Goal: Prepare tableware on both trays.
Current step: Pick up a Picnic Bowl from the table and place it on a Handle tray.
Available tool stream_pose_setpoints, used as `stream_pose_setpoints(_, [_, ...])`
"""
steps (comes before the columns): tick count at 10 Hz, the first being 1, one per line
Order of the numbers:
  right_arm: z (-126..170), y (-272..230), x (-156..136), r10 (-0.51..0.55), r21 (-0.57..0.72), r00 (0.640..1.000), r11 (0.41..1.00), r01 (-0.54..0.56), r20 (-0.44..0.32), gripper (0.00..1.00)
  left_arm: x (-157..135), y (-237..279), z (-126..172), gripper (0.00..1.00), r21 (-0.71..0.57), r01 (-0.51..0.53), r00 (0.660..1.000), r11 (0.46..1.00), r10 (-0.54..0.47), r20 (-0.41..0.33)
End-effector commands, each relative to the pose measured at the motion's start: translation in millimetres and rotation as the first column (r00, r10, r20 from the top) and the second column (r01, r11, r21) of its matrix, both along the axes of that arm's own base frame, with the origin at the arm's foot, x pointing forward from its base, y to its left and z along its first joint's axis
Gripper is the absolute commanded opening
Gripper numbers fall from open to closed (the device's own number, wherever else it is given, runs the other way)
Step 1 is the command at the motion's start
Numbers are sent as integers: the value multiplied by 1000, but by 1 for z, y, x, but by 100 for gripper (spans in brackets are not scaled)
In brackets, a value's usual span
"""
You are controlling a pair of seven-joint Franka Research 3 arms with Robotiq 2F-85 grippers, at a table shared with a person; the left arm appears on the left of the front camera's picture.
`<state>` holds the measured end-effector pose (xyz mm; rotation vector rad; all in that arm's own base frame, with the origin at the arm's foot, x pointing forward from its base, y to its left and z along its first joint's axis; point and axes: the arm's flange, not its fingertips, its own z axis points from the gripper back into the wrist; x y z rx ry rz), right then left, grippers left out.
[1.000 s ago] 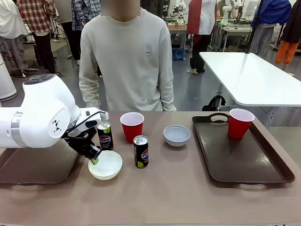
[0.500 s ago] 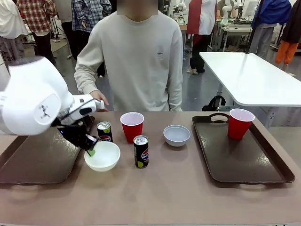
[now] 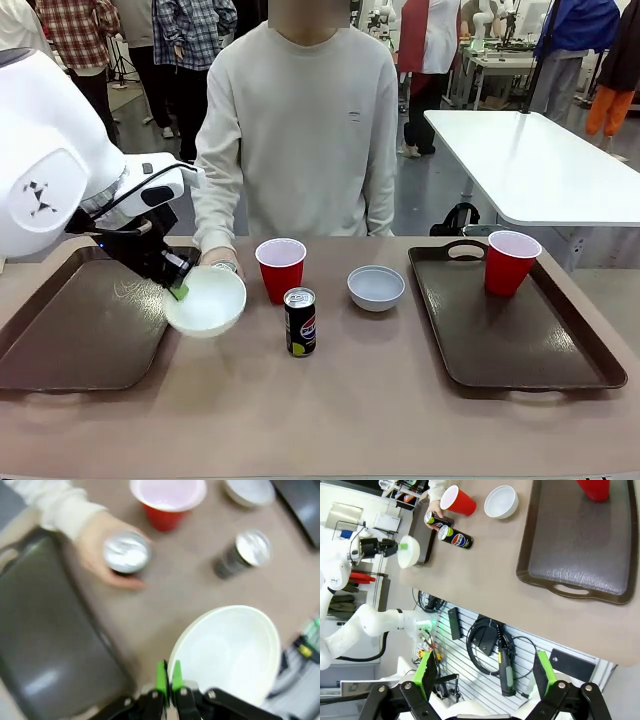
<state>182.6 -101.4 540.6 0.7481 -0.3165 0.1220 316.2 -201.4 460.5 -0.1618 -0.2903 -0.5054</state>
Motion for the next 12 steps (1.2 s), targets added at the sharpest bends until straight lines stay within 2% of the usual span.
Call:
stream_pose_setpoints(1, [-1,0,0,-1,5,1000,1000,1,-7,100,-89,39,42,4,-108,269,950,957,-282,-134])
stream_pose_setpoints(2, [-1,0,0,-1,5,1000,1000,1,-7,100,-118,48,59,4,-83,309,941,947,-317,-119])
stream_pose_setpoints(4, [-1,0,0,-1,5,1000,1000,1,-7,100,-115,44,46,4,-59,227,964,972,-233,-127])
stream_pose_setpoints(6, [-1,0,0,-1,5,1000,1000,1,-7,100,-111,42,44,4,-49,219,965,974,-224,-135])
stream_pose_setpoints(8, [-1,0,0,-1,5,1000,1000,1,-7,100,-106,42,43,4,-41,169,981,985,-172,-92])
stream_pose_setpoints(9, [-1,0,0,-1,5,1000,1000,1,-7,100,-104,38,75,4,-62,230,962,971,-236,-135])
stream_pose_setpoints(12, [-1,0,0,-1,5,1000,1000,1,-7,100,-104,38,75,4,-62,230,962,971,-236,-135])
